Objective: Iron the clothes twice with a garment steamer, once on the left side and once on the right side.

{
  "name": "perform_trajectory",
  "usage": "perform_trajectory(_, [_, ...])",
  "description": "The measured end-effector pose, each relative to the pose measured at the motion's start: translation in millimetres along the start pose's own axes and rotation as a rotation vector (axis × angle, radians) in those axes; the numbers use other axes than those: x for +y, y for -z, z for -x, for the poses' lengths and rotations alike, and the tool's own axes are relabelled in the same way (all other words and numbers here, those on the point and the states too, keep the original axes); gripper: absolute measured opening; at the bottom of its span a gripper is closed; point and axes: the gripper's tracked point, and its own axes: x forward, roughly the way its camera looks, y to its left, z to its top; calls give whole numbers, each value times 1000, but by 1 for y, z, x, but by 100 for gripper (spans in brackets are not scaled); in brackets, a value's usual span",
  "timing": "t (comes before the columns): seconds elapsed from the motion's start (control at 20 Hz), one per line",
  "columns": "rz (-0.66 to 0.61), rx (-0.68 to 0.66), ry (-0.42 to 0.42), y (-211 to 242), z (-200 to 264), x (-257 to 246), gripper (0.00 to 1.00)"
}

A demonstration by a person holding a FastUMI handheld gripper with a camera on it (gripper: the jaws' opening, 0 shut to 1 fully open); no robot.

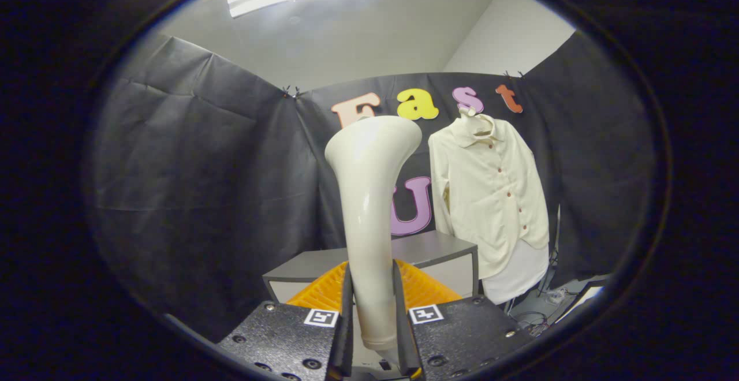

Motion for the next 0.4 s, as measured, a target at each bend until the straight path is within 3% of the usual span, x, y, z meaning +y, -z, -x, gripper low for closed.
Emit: perform_trajectory(0.4, [10, 5, -35, 1, -2, 9, 30])
